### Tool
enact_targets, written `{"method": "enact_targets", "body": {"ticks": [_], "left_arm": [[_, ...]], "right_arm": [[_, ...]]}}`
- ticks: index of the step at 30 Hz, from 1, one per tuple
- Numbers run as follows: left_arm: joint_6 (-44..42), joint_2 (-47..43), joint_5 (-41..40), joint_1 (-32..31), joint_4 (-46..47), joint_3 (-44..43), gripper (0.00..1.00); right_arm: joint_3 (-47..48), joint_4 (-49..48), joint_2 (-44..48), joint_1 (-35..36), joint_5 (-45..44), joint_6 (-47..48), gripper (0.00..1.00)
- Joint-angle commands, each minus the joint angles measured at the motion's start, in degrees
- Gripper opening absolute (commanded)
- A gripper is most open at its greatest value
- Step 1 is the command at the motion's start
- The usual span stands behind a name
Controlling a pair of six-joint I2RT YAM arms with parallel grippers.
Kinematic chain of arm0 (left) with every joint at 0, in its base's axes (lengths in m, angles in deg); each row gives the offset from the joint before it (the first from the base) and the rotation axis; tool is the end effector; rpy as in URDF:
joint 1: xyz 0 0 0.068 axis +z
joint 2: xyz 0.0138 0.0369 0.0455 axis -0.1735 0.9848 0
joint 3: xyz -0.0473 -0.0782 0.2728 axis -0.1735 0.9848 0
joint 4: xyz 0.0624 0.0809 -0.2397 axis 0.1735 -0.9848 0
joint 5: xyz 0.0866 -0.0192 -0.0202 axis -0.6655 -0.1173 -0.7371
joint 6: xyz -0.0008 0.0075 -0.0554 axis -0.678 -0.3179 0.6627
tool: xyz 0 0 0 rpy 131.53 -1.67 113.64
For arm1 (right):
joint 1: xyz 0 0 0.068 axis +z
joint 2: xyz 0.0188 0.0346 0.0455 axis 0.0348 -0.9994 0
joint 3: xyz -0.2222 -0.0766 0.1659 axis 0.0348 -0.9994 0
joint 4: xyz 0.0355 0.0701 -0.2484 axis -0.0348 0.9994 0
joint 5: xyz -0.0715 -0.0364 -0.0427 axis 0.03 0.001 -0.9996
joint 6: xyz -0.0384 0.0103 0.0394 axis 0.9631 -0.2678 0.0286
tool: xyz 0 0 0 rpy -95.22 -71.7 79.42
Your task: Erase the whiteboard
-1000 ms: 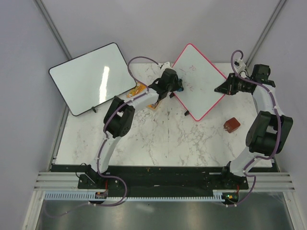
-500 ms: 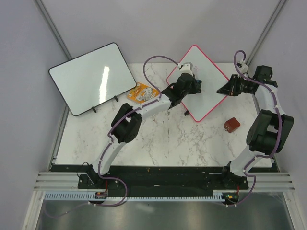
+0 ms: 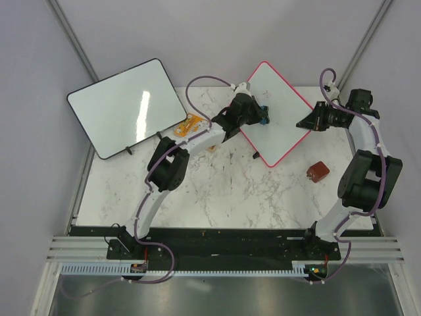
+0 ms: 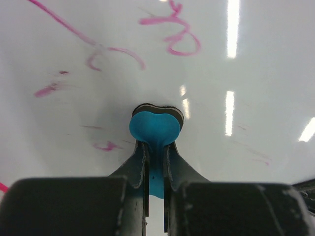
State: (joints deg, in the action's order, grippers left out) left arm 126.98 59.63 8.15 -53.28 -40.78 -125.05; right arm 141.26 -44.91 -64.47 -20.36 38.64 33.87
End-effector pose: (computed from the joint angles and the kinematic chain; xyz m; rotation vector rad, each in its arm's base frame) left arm 0.4247 -0.3971 0.2377 -0.0682 2.0081 -0.9787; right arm 0.3669 -0.0880 0.2882 -0.2854 2.1741 0.9189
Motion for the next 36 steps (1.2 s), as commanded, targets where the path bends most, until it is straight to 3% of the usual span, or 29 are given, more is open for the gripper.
{"method": "enact_targets", "body": {"ticks": [1, 6, 16, 22, 27, 36], "left_arm": [[3.61, 2.54, -3.38, 4.26, -6.57, 3.87, 0.02], [3.96, 3.24, -1.81, 2.42, -5.86, 5.54, 0.02], [-0.17, 0.87, 0.46, -11.72, -0.50, 7.22, 0.02], [0.45, 0.61, 2.85, -15.86, 1.43, 8.71, 0.02], [0.80, 0.43, -0.40, -13.94, 0.64, 8.89, 0.02], [3.77, -1.50, -4.01, -0.86, -1.47, 14.50, 0.02]], "right_arm": [[-1.88, 4.74, -2.11, 4.57, -2.64, 15.21, 0.00], [-1.88, 5.00, -2.19, 4.57, -2.64, 15.47, 0.00], [-1.79, 5.27, -2.02, 4.57, -2.64, 15.65, 0.00], [-1.71, 5.27, -1.93, 4.57, -2.64, 15.74, 0.00], [-1.71, 5.36, -1.84, 4.48, -2.64, 15.74, 0.00], [-1.79, 5.36, -1.67, 4.48, -2.55, 15.82, 0.00]]}}
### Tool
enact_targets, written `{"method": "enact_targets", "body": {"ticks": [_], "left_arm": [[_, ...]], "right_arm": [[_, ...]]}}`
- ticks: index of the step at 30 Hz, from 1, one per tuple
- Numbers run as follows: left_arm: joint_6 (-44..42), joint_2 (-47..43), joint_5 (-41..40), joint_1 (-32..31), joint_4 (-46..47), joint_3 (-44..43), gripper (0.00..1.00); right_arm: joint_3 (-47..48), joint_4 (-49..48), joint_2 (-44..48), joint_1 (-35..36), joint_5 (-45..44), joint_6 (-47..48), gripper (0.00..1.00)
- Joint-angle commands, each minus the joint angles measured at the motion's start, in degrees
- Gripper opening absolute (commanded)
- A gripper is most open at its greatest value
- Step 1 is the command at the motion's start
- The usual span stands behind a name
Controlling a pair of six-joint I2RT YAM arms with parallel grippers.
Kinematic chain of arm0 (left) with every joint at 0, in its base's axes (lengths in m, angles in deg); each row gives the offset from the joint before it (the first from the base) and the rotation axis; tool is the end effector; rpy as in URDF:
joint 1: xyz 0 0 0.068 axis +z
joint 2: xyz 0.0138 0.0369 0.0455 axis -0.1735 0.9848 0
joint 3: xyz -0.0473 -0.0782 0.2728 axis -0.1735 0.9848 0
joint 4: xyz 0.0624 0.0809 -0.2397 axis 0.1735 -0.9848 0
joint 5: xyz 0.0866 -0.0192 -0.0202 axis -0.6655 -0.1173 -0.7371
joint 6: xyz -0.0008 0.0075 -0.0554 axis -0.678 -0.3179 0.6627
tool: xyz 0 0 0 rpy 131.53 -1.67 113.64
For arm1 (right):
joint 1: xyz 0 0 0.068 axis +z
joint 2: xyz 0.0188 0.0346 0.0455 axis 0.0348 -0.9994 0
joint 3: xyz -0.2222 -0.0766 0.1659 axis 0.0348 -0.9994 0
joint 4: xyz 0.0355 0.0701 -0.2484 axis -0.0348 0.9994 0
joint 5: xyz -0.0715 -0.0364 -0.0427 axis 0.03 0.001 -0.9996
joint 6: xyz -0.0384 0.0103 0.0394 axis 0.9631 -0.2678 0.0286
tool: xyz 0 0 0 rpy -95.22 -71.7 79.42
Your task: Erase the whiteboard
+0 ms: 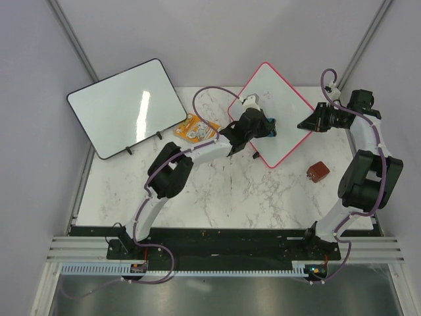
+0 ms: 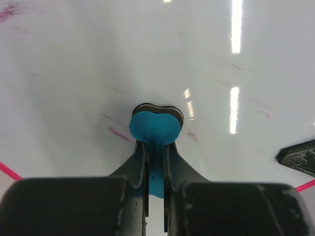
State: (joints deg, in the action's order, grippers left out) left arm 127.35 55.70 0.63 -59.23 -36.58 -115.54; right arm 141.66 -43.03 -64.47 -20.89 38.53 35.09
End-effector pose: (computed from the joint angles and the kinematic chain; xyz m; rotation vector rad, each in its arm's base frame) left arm 0.3726 -0.4213 0.2248 -0.0634 2.0137 -0.9211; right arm 0.3642 -0.0908 0.2886 -0.2834 2.1861 0.9168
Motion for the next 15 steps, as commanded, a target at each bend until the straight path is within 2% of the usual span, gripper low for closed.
{"method": "enact_targets", "body": {"ticks": [1, 3, 8, 15], "left_arm": [[3.59, 2.43, 4.30, 6.16, -5.92, 5.09, 0.02], [3.77, 2.43, 4.66, 8.00, -6.80, 4.74, 0.02], [1.83, 3.57, 5.71, 7.14, -9.00, 2.37, 0.02], [0.25, 6.21, 6.50, 0.65, -10.50, -2.37, 0.02]], "right_arm": [[-2.27, 3.56, -1.67, 5.10, -2.53, 14.69, 0.00], [-2.45, 3.39, -1.32, 5.01, -2.70, 14.95, 0.00], [-2.28, 3.48, -1.40, 5.01, -2.61, 14.86, 0.00], [-2.28, 3.39, -1.49, 5.01, -2.61, 14.78, 0.00]]}}
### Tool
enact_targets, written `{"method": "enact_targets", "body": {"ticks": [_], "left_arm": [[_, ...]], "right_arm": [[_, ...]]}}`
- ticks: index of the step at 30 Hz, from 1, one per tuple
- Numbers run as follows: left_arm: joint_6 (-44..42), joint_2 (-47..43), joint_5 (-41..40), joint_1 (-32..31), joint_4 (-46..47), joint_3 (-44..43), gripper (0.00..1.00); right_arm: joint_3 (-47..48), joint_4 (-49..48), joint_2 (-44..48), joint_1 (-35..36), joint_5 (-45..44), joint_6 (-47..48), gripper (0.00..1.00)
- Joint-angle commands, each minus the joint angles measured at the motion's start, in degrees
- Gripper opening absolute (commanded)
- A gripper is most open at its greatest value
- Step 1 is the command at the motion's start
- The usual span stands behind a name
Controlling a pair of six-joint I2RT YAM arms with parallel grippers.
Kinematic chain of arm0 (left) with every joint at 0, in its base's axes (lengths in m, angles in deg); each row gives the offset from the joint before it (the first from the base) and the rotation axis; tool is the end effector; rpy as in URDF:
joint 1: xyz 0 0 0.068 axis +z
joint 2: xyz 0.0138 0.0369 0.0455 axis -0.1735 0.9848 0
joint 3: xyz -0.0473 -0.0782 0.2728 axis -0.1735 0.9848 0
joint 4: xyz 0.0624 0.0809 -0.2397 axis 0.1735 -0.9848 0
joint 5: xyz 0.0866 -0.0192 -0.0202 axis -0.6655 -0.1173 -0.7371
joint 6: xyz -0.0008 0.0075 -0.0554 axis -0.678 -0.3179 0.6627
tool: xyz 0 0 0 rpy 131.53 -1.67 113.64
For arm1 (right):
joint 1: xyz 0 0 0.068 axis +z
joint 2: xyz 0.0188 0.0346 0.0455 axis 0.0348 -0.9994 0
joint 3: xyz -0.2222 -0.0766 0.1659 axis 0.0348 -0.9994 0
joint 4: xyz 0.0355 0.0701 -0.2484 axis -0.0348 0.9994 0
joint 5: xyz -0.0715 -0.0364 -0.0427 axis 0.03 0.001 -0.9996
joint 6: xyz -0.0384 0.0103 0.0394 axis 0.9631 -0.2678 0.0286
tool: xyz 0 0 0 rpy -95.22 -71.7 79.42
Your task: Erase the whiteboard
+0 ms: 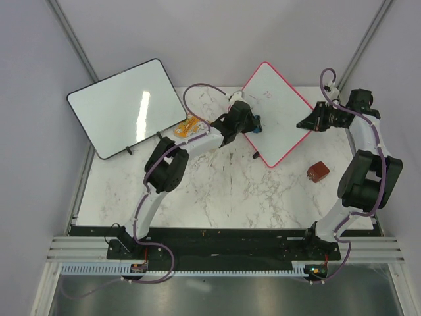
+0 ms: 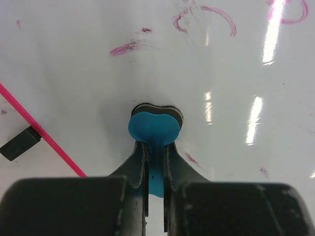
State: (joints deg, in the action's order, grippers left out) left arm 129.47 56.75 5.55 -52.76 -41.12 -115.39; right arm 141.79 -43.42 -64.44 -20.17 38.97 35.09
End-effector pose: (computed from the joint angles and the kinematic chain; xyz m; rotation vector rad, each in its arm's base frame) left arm 0.4145 -0.3781 0.2056 -0.1532 2.1177 -0.8826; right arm 0.3659 -0.0862 0.2900 -0.3049 2.1749 0.9256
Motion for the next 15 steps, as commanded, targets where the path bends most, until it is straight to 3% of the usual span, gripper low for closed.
{"method": "enact_targets", "body": {"ticks": [1, 9, 15], "left_arm": [[-2.39, 5.42, 2.11, -6.80, -5.95, -3.23, 0.02], [-4.07, 5.51, 3.78, -16.46, -5.51, -6.31, 0.02], [-2.66, 6.04, 2.30, -18.67, -3.93, -7.71, 0.02]], "right_arm": [[-2.49, 3.87, -1.51, 4.37, -3.05, 14.86, 0.00], [-2.49, 3.87, -1.42, 4.38, -2.96, 14.86, 0.00], [-2.58, 3.87, -1.25, 4.38, -2.96, 14.86, 0.00]]}}
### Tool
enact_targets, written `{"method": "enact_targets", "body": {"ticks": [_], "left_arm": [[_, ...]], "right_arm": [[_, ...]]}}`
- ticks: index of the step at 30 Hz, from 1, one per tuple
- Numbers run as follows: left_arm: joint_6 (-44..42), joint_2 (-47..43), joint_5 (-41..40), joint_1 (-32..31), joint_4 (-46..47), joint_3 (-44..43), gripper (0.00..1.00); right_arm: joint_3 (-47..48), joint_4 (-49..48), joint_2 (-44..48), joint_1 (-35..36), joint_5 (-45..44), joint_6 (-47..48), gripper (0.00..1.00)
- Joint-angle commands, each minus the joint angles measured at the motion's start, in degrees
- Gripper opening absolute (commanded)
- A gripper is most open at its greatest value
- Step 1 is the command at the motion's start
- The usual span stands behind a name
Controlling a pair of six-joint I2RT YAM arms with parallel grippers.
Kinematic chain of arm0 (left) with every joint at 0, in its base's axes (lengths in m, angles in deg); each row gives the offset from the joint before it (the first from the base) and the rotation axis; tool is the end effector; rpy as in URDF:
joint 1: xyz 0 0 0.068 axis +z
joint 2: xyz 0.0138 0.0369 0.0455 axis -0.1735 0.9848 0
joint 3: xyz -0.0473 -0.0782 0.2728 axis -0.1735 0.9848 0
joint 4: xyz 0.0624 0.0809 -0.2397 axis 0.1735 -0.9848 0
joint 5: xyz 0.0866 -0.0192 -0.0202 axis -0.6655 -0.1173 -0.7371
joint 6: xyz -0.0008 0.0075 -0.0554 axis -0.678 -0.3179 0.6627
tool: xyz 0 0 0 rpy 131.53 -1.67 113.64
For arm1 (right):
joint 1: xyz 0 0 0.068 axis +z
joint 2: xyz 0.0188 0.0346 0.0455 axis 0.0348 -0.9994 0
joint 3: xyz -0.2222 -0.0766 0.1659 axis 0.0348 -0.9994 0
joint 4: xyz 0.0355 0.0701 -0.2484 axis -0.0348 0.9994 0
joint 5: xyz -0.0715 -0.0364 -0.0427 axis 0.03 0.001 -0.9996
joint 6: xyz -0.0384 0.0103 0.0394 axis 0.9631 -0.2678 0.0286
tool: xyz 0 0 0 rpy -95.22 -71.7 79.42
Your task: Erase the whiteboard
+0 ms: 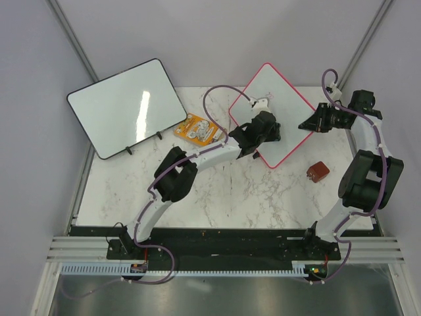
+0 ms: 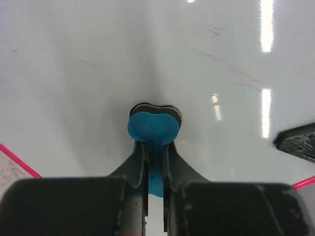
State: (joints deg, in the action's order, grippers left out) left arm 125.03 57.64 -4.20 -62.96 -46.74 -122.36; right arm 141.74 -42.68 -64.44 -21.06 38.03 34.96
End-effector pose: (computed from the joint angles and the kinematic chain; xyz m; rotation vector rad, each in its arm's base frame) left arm 0.3506 -0.4475 0.2300 0.0006 2.0754 -0.7990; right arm 0.3636 -0.0919 0.2887 -0.2726 2.1952 0.9099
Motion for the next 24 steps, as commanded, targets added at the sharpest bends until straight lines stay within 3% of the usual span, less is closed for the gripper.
{"method": "enact_targets", "body": {"ticks": [1, 8, 13, 17, 21, 24], "left_arm": [[1.52, 5.23, 10.99, -8.29, 1.86, -0.92, 0.02], [-2.00, 7.25, 7.65, -4.87, 1.95, -8.73, 0.02], [-4.37, 6.38, 3.78, -3.90, 5.90, -9.27, 0.02], [-2.97, 7.78, 2.64, -1.88, 0.83, -11.28, 0.02], [0.36, 8.66, 0.96, 0.41, -5.08, -9.11, 0.02], [5.02, 6.47, 1.31, 2.69, -5.08, -1.90, 0.02]], "right_arm": [[-2.54, 3.13, -1.25, 5.18, -2.02, 14.99, 0.00], [-2.54, 3.13, -1.16, 5.27, -1.85, 14.99, 0.00], [-2.54, 3.13, -1.34, 5.18, -1.85, 15.08, 0.00], [-2.54, 3.13, -1.42, 5.27, -1.76, 15.00, 0.00], [-2.54, 3.04, -1.34, 5.18, -1.76, 14.99, 0.00], [-2.54, 3.04, -1.34, 5.27, -1.67, 15.17, 0.00]]}}
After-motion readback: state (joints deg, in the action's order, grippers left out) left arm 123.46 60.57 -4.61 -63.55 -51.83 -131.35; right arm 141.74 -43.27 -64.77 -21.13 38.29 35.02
